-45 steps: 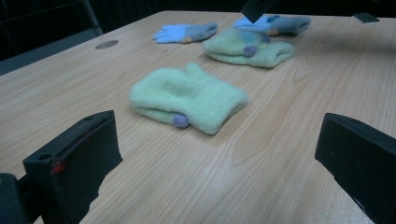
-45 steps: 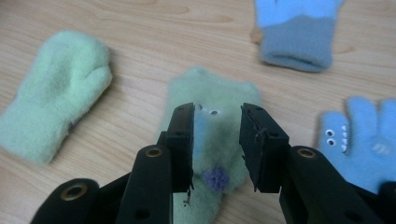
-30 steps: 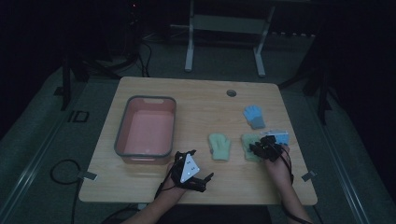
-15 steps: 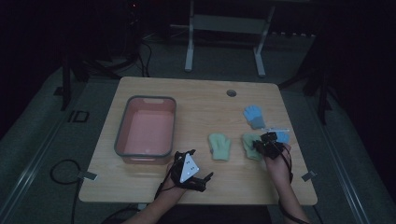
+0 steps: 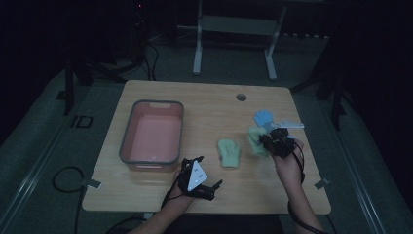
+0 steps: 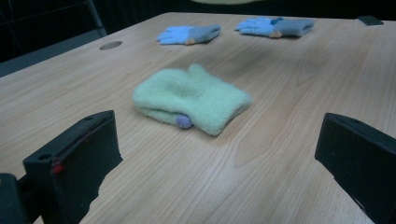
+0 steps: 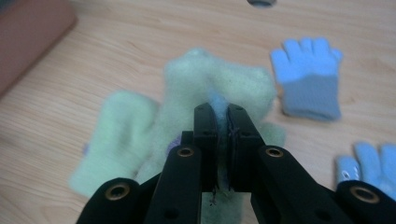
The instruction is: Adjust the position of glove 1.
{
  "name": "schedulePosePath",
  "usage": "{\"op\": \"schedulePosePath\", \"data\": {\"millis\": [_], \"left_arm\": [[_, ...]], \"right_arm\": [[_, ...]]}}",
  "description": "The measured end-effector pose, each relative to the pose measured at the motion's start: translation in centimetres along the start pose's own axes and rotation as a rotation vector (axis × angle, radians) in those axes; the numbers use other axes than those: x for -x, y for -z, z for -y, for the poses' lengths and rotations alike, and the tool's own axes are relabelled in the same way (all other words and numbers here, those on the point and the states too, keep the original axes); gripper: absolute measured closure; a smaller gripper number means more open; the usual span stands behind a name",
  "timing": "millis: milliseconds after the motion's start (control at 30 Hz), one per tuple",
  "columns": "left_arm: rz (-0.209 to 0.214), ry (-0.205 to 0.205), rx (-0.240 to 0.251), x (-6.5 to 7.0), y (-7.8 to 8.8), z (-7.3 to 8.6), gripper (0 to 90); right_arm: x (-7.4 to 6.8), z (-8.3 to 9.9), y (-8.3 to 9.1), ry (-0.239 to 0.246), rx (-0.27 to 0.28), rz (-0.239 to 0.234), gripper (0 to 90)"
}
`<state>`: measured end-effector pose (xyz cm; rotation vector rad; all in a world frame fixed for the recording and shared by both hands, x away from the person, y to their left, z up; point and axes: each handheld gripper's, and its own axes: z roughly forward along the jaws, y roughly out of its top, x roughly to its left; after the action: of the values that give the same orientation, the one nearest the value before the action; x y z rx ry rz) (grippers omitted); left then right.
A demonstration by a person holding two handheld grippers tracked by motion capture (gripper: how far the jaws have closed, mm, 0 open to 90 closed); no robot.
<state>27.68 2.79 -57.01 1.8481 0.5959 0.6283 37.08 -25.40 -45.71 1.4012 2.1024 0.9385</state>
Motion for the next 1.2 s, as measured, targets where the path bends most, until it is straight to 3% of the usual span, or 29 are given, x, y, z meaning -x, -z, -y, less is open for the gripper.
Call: {"op": "schedulePosePath", "data": {"millis": [367,667,800,1200], "left_arm": [[0.006,-0.002,0.008,0.0,0.1,0.0,0.0],[0.013,0.011,0.006,-0.1,0.1,0.0,0.1],[0.015,0.0,-0.003,0.0,0.0,0.0,0.1],[0.019,-0.002,-0.004,0.0,0.0,0.0,0.1]], "right_arm": [[-4.2,-1.5,-1.1,0.023,-0.011,-0.066,84.2],[-7.0,-1.0,-2.8,0.053,-0.035,-0.06,84.2],[-7.6,-0.4,-3.6,0.075,-0.055,-0.061,84.0],[-7.7,1.9,-5.8,0.052,-0.108,-0.063,83.0]]}}
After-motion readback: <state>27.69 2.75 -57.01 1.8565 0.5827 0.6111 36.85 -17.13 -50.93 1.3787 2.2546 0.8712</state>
